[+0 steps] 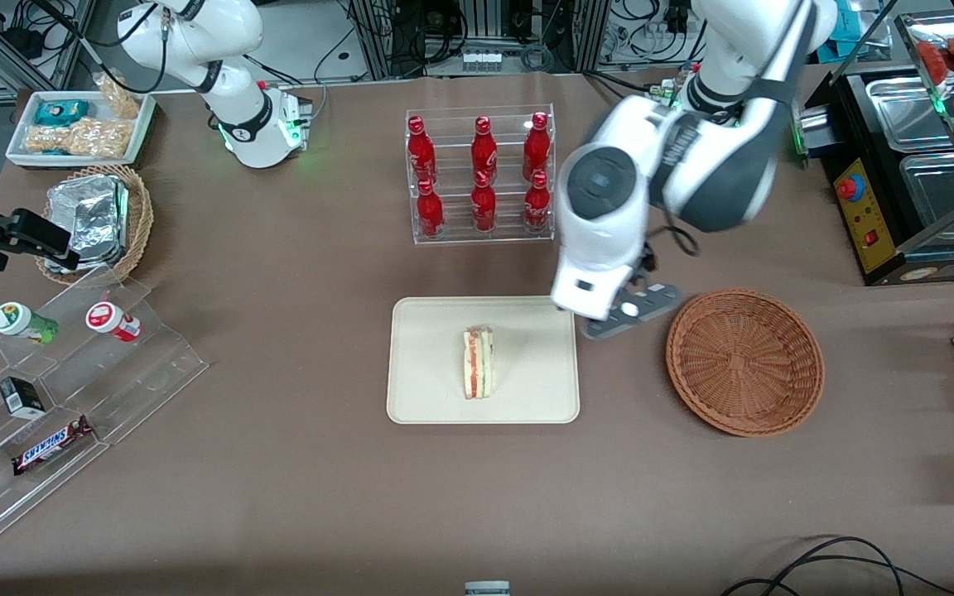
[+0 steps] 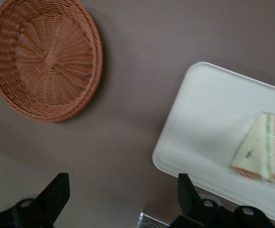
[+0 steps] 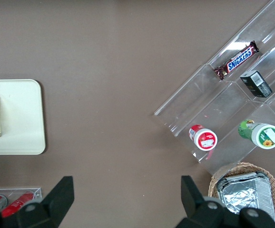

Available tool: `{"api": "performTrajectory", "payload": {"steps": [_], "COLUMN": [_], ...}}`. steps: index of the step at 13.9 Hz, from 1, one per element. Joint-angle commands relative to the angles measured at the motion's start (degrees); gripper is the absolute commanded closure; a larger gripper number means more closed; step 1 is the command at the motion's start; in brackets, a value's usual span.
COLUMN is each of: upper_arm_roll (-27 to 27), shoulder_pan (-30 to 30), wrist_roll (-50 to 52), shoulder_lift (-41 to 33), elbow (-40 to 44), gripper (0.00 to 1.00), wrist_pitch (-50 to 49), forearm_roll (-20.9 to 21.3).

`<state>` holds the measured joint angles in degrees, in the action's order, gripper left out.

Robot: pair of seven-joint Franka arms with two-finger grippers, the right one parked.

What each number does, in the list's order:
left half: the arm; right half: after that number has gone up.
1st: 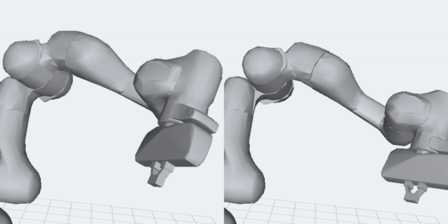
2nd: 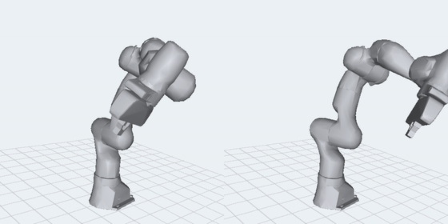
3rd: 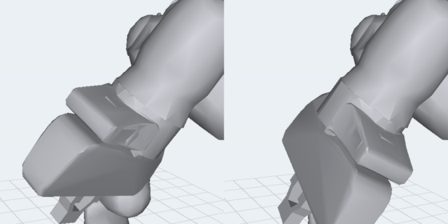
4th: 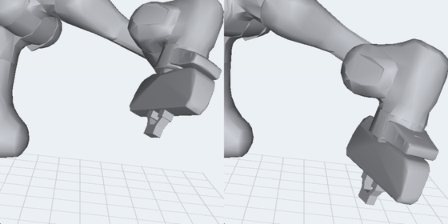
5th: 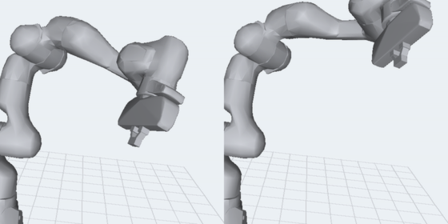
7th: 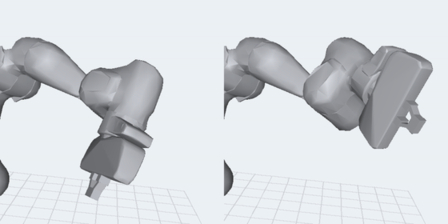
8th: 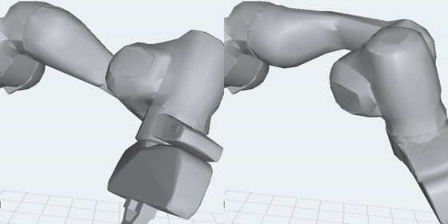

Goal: Place sandwich from basket to tray

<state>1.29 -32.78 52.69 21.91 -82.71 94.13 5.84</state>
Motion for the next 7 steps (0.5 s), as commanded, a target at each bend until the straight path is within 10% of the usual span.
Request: {"api": "performTrajectory", "payload": {"steps": [1, 7], "upper_arm_roll": [-0.59, -0.59], "shoulder_pan": [4.98, 14.56], "wrist_roll": [-6.78, -19.7], "shoulder_lift": [-8.43, -23.89], "elbow": [-8.59, -24.31], "gripper": [0.0, 0.0], "wrist_pitch": [-0.61, -0.79], "forearm_roll": [0.4, 0.31]}}
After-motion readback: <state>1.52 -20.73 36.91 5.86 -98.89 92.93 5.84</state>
